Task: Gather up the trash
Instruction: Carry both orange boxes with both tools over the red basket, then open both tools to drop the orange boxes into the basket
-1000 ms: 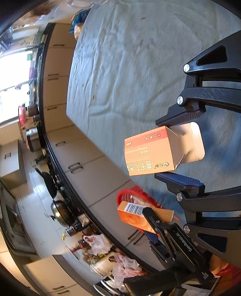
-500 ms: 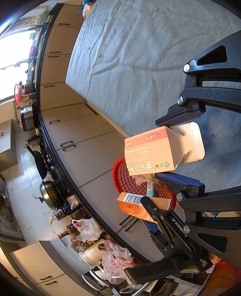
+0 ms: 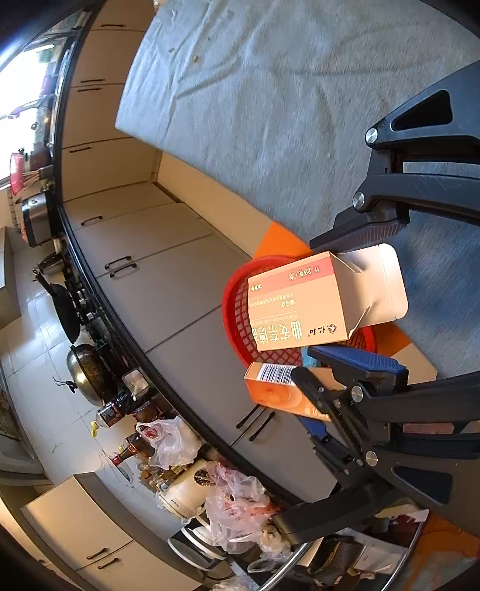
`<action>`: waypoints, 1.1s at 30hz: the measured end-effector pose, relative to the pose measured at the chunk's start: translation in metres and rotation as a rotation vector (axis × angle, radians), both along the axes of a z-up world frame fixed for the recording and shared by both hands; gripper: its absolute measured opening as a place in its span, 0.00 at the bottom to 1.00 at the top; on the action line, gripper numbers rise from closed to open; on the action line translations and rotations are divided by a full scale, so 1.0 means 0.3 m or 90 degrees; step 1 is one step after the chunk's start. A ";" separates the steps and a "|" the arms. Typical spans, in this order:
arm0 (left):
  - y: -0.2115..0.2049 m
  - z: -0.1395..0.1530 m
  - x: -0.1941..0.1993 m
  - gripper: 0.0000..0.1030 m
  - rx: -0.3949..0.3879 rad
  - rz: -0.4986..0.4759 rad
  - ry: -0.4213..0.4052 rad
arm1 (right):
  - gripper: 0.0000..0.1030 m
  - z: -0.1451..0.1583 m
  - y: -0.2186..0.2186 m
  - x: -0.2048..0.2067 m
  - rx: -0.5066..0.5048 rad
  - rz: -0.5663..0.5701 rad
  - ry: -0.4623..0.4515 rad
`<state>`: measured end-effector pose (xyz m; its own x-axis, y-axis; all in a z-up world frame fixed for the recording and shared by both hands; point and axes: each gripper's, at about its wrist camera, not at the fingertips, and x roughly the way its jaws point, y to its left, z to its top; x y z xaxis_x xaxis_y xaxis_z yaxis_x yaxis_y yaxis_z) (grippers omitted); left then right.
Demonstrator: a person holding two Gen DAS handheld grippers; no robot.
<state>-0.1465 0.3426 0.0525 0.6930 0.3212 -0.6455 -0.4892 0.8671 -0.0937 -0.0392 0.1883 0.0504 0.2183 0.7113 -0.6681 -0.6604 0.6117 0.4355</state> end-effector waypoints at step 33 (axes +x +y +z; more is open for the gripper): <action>0.115 -0.031 -0.018 0.60 -0.018 0.030 -0.012 | 0.57 -0.022 0.176 0.065 0.000 -0.006 0.008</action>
<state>-0.1519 0.3771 0.0430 0.6890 0.3353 -0.6425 -0.5278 0.8397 -0.1277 -0.0197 0.2410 0.0438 0.2172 0.7089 -0.6710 -0.6489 0.6184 0.4433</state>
